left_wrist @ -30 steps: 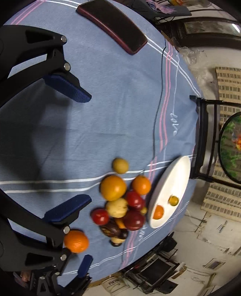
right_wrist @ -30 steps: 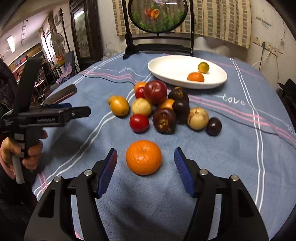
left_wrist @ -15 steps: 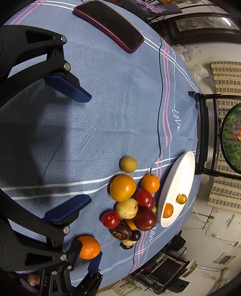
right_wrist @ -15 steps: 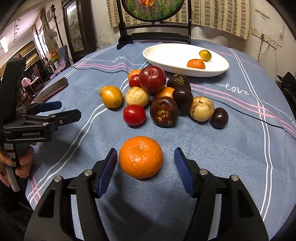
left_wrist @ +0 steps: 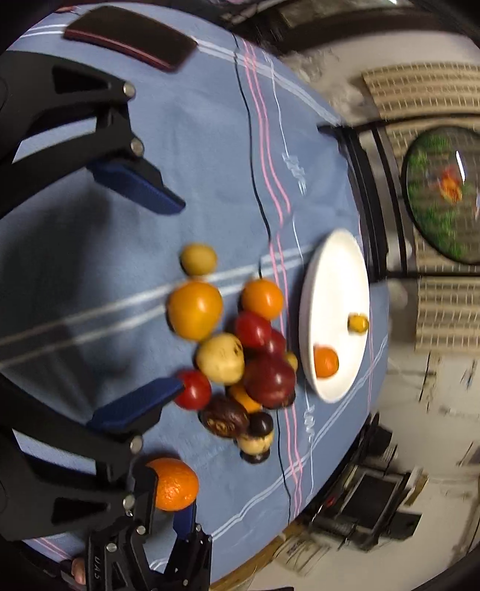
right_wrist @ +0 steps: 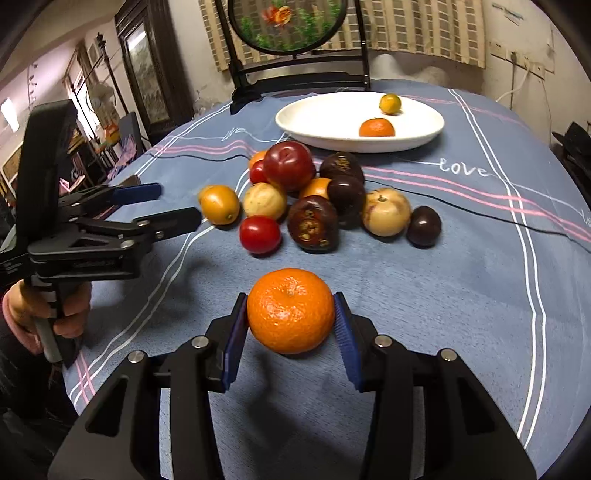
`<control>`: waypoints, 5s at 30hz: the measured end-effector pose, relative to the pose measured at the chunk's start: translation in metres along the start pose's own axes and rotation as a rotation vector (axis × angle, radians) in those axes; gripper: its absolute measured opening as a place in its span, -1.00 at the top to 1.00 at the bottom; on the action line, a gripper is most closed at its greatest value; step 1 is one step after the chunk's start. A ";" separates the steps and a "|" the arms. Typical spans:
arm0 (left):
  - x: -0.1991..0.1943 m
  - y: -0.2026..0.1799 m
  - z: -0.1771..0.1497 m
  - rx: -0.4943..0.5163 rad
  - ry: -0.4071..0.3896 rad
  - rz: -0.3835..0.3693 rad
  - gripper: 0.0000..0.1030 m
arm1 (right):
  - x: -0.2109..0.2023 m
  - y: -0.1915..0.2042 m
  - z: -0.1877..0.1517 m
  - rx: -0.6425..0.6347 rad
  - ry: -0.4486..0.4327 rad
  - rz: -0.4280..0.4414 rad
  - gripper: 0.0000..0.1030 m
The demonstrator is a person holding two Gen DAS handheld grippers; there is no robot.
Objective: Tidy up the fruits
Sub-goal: 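Grasp a second mandarin from the pile with the right tool, then grasp the large orange tomato with the left tool while the right tool holds the mandarin, then lower both fruits onto the white plate and open both tools, then grasp the red apple from the pile with the right tool, then grasp the small yellow fruit with the left tool while the right tool lifts the apple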
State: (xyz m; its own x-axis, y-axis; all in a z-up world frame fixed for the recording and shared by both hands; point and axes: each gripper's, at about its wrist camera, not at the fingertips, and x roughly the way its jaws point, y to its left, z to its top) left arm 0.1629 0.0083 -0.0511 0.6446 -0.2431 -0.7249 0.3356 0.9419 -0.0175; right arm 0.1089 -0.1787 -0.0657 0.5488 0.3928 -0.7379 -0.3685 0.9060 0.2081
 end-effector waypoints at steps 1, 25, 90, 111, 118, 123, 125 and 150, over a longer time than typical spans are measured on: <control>0.003 -0.001 0.002 0.002 0.007 -0.008 -0.56 | -0.001 -0.001 -0.001 0.006 -0.002 0.002 0.11; 0.051 -0.015 0.009 0.099 0.111 0.020 0.14 | -0.004 -0.018 -0.004 0.085 -0.004 0.095 0.11; 0.016 0.057 0.025 -0.213 0.037 0.043 -0.95 | -0.014 -0.010 0.074 -0.097 -0.204 -0.039 -0.17; 0.016 0.067 0.000 -0.219 0.005 0.050 -0.95 | 0.050 0.020 0.093 -0.148 -0.099 -0.107 -0.17; 0.018 0.068 -0.001 -0.222 0.010 0.056 -0.95 | 0.057 0.024 0.093 -0.183 -0.086 -0.139 -0.01; 0.020 0.067 -0.001 -0.216 0.023 0.062 -0.95 | 0.061 0.021 0.092 -0.179 -0.066 -0.139 0.17; 0.022 0.067 -0.001 -0.214 0.036 0.068 -0.95 | 0.059 0.019 0.092 -0.165 -0.071 -0.127 0.20; 0.053 0.036 0.012 -0.059 0.075 0.081 0.26 | 0.008 0.006 0.088 -0.062 -0.196 -0.003 0.20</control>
State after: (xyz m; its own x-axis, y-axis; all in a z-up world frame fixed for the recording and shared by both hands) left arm 0.2174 0.0269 -0.0822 0.6138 -0.1496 -0.7752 0.2423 0.9702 0.0047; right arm 0.1771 -0.1566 -0.0144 0.6832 0.4184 -0.5985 -0.4086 0.8983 0.1616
